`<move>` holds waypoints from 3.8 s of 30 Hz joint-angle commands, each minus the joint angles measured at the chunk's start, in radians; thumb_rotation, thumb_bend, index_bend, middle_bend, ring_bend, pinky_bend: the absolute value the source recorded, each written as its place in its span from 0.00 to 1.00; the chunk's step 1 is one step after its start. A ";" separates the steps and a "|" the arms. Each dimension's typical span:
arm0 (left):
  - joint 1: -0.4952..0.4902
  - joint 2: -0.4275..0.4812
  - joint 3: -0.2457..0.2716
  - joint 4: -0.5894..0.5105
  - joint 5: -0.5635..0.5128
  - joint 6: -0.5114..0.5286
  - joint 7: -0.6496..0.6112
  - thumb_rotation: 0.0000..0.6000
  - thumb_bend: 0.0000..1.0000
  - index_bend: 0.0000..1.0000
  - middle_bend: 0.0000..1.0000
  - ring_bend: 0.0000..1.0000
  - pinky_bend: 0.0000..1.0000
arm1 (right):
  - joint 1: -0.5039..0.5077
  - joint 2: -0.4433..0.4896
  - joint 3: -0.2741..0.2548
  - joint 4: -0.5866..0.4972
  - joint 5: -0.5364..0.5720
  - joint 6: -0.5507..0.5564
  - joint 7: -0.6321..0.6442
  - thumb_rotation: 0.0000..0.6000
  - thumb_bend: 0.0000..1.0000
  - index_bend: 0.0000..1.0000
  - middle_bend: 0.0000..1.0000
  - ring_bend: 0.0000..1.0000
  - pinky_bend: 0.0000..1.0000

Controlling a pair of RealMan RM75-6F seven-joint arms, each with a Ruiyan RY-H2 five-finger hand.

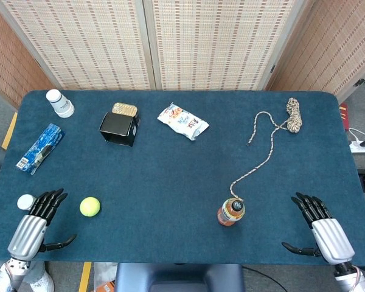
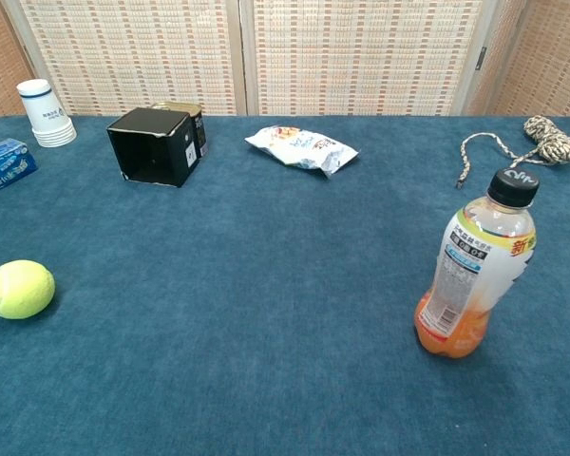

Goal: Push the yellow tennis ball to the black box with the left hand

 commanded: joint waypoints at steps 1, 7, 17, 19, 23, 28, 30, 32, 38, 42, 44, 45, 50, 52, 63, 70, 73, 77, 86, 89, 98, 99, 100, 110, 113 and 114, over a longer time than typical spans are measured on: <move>0.002 0.002 -0.003 -0.003 0.001 0.010 -0.001 0.43 0.18 0.12 0.06 0.04 0.08 | 0.001 0.000 0.001 -0.001 -0.002 0.003 0.001 0.89 0.00 0.00 0.00 0.00 0.00; 0.025 -0.116 -0.054 0.160 0.056 0.191 -0.090 0.26 0.17 1.00 1.00 0.99 1.00 | 0.006 0.004 0.000 0.002 -0.003 -0.003 0.012 0.89 0.00 0.00 0.00 0.00 0.00; 0.023 -0.084 0.004 0.129 0.044 0.092 -0.032 1.00 0.45 1.00 1.00 1.00 1.00 | 0.003 0.005 -0.004 0.004 -0.011 0.007 0.021 0.89 0.00 0.00 0.00 0.00 0.00; 0.026 -0.087 0.018 0.132 0.047 0.074 0.001 1.00 0.57 1.00 1.00 1.00 1.00 | 0.003 0.006 -0.004 0.004 -0.012 0.008 0.022 0.89 0.00 0.00 0.00 0.00 0.00; 0.027 -0.104 0.053 0.156 0.083 0.059 0.014 1.00 0.67 1.00 1.00 1.00 1.00 | 0.002 0.006 -0.005 0.005 -0.016 0.012 0.025 0.89 0.00 0.00 0.00 0.00 0.00; 0.036 -0.158 0.089 0.230 0.153 0.088 0.034 1.00 0.68 1.00 1.00 1.00 1.00 | 0.001 0.006 -0.007 0.007 -0.020 0.016 0.026 0.89 0.00 0.00 0.00 0.00 0.00; 0.039 -0.193 0.089 0.268 0.162 0.095 0.045 1.00 0.69 1.00 1.00 1.00 1.00 | 0.000 0.008 -0.008 0.008 -0.022 0.019 0.027 0.89 0.00 0.00 0.00 0.00 0.00; 0.038 -0.232 0.080 0.309 0.163 0.101 0.047 1.00 0.69 1.00 1.00 1.00 1.00 | -0.001 0.009 -0.009 0.009 -0.024 0.021 0.030 0.89 0.00 0.00 0.00 0.00 0.00; -0.006 -0.391 0.047 0.529 0.188 0.113 0.033 1.00 0.69 1.00 1.00 1.00 1.00 | -0.002 0.011 -0.011 0.010 -0.034 0.029 0.035 0.89 0.00 0.00 0.00 0.00 0.00; -0.041 -0.446 0.042 0.625 0.170 0.064 -0.010 1.00 0.69 1.00 1.00 1.00 1.00 | -0.002 0.013 -0.012 0.011 -0.037 0.032 0.042 0.89 0.00 0.00 0.00 0.00 0.00; -0.050 -0.462 0.042 0.652 0.159 0.047 -0.021 1.00 0.69 1.00 1.00 1.00 1.00 | -0.001 0.013 -0.012 0.013 -0.035 0.032 0.046 0.89 0.00 0.00 0.00 0.00 0.00; -0.054 -0.471 0.044 0.665 0.153 0.037 -0.032 1.00 0.69 1.00 1.00 1.00 1.00 | -0.001 0.013 -0.011 0.014 -0.034 0.031 0.047 0.89 0.00 0.00 0.00 0.00 0.00; -0.065 -0.509 0.049 0.725 0.134 0.018 -0.067 1.00 0.69 1.00 1.00 1.00 1.00 | 0.003 0.013 -0.011 0.013 -0.031 0.021 0.043 0.89 0.00 0.00 0.00 0.00 0.00; -0.071 -0.522 0.046 0.747 0.125 0.018 -0.083 1.00 0.69 1.00 1.00 1.00 1.00 | 0.004 0.013 -0.011 0.011 -0.030 0.019 0.038 0.89 0.00 0.00 0.00 0.00 0.00; -0.103 -0.554 0.043 0.830 0.084 -0.005 -0.144 1.00 0.68 1.00 1.00 1.00 1.00 | 0.003 0.007 -0.011 0.001 -0.028 0.015 0.013 0.89 0.00 0.00 0.00 0.00 0.00; -0.111 -0.564 0.041 0.861 0.053 -0.034 -0.157 1.00 0.68 1.00 1.00 1.00 1.00 | 0.003 0.010 -0.014 0.001 -0.033 0.018 0.018 0.89 0.00 0.00 0.00 0.00 0.00; -0.109 -0.567 0.039 0.868 0.034 -0.054 -0.160 1.00 0.68 1.00 1.00 1.00 1.00 | 0.004 0.012 -0.014 0.000 -0.034 0.018 0.023 0.89 0.00 0.00 0.00 0.00 0.00; -0.108 -0.568 0.036 0.866 0.018 -0.058 -0.166 1.00 0.68 1.00 1.00 1.00 1.00 | 0.009 0.013 -0.013 -0.002 -0.038 0.013 0.018 0.89 0.00 0.00 0.00 0.00 0.00; -0.127 -0.578 0.037 0.875 0.009 -0.075 -0.171 1.00 0.68 1.00 1.00 1.00 1.00 | 0.011 0.014 -0.014 -0.004 -0.039 0.013 0.018 0.89 0.00 0.00 0.00 0.00 0.00; -0.137 -0.583 0.037 0.878 0.004 -0.092 -0.175 1.00 0.68 1.00 1.00 1.00 1.00 | 0.010 0.015 -0.013 -0.004 -0.037 0.014 0.018 0.89 0.00 0.00 0.00 0.00 0.00; -0.227 -0.612 -0.010 0.901 -0.047 -0.213 -0.212 1.00 0.68 1.00 1.00 1.00 1.00 | 0.011 0.012 -0.014 -0.007 -0.037 0.010 0.006 0.89 0.00 0.00 0.00 0.00 0.00; -0.234 -0.613 -0.016 0.902 -0.054 -0.224 -0.215 1.00 0.68 1.00 1.00 1.00 1.00 | 0.012 0.012 -0.013 -0.008 -0.035 0.009 0.006 0.89 0.00 0.00 0.00 0.00 0.00; -0.243 -0.614 -0.023 0.902 -0.062 -0.236 -0.220 1.00 0.68 1.00 1.00 1.00 1.00 | 0.012 0.011 -0.013 -0.008 -0.034 0.008 0.006 0.89 0.00 0.00 0.00 0.00 0.00; -0.340 -0.634 -0.073 0.913 -0.112 -0.343 -0.215 1.00 0.68 1.00 1.00 1.00 1.00 | 0.021 0.009 -0.007 -0.017 -0.016 -0.014 -0.012 0.89 0.00 0.00 0.00 0.00 0.00; -0.370 -0.647 -0.087 0.917 -0.127 -0.377 -0.211 1.00 0.68 1.00 1.00 1.00 1.00 | 0.025 0.008 -0.003 -0.020 -0.004 -0.026 -0.016 0.89 0.00 0.00 0.00 0.00 0.00; -0.383 -0.652 -0.094 0.919 -0.134 -0.390 -0.210 1.00 0.68 1.00 1.00 1.00 1.00 | 0.027 0.007 -0.001 -0.021 0.002 -0.031 -0.017 0.89 0.00 0.00 0.00 0.00 0.00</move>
